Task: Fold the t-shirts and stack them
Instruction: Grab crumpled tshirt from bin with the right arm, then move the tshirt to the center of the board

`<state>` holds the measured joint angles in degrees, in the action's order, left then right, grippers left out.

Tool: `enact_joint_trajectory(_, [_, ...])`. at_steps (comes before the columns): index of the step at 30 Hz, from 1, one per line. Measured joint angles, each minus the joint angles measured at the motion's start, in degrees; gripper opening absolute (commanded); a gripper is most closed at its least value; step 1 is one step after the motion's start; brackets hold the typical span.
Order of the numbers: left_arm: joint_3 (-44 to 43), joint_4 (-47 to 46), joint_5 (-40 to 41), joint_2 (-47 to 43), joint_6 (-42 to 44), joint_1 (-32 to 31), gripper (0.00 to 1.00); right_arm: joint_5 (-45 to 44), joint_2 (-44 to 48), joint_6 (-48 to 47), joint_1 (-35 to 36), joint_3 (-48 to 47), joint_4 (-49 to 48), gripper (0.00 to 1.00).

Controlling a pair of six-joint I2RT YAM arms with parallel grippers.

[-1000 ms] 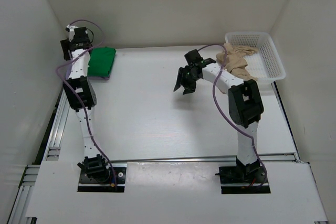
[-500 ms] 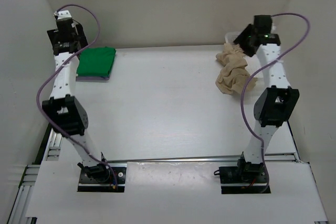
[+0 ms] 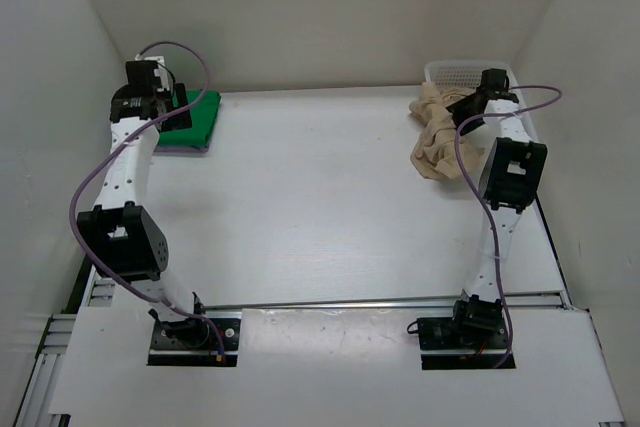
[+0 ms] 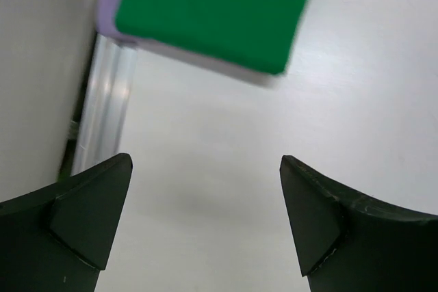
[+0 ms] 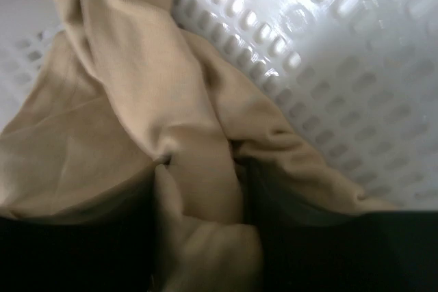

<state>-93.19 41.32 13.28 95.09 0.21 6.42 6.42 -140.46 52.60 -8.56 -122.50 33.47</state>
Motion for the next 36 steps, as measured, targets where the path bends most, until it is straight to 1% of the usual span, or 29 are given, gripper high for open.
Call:
enact_joint_trajectory(1, [-1.1,3.0,-2.7,0.0,0.0,0.3,1.0,0.8,0.1,0.2,0.0,0.1,-0.8,0.22])
enact_joint_trajectory(2, [-2.6,5.8,-6.1,0.0,0.0,0.7,1.0,1.5,0.2,0.9,0.0,0.3,-1.7,0.15])
enact_joint_trajectory(3, [-4.3,8.5,-9.0,0.0,-0.1,1.0,1.0,1.6,0.3,1.3,0.1,0.8,-2.4,0.02])
enact_joint_trajectory(4, [-5.8,11.1,-11.6,0.0,-0.1,1.3,1.0,1.6,0.8,1.1,0.1,1.6,-3.0,0.0])
enact_joint_trajectory(7, [-10.0,18.4,-21.3,0.0,-0.1,2.2,1.0,-0.5,3.2,0.8,0.1,4.5,-3.6,0.0])
enact_joint_trajectory(11, [-10.5,27.4,-35.5,-0.2,-0.2,3.3,1.0,-5.9,9.2,-2.0,0.3,7.0,-3.3,0.0])
enact_joint_trajectory(13, [-8.5,29.8,-40.9,-0.9,-0.3,3.3,1.0,-8.8,13.7,-3.8,0.5,7.9,-3.2,0.0])
enact_joint_trajectory(15, [-2.8,31.1,-44.2,-3.6,-0.3,2.5,1.0,-11.2,18.8,-5.5,0.6,8.2,-3.0,0.0])
enact_joint_trajectory(17, [2.9,33.1,-46.7,-6.9,-0.5,0.0,1.0,-13.2,24.0,-7.1,0.5,8.3,-3.1,0.0])
enact_joint_trajectory(19, [4.7,35.8,-48.9,-8.7,-0.5,-4.1,1.0,-14.6,29.4,-8.3,0.5,8.3,-3.0,0.0])
enact_joint_trajectory(21, [2.6,36.7,-51.3,-8.4,-0.6,-8.3,1.0,-15.5,34.2,-9.4,0.5,8.2,-3.0,0.0])
enact_joint_trajectory(23, [0.1,36.2,-55.7,-7.5,-0.6,-11.6,1.0,-15.8,37.7,-9.9,0.5,7.8,-2.9,0.0])
enact_joint_trajectory(27, [-0.5,36.0,-69.1,-7.4,-0.7,-15.4,0.97,-15.2,42.5,-10.8,0.5,6.8,-1.8,0.0])
enact_joint_trajectory(30, [0.1,36.0,-76.8,-7.4,-0.7,-18.1,0.97,-13.7,44.6,-11.1,0.6,6.2,-0.3,0.0])
enact_joint_trajectory(33, [2.4,35.1,-79.8,-7.5,-0.7,-22.4,0.96,-12.4,47.0,-11.2,1.4,6.3,1.3,0.0])
enact_joint_trajectory(36, [6.4,34.8,-80.3,-8.0,-0.7,-25.7,0.96,-11.8,51.1,-11.6,4.0,7.7,2.5,0.0])
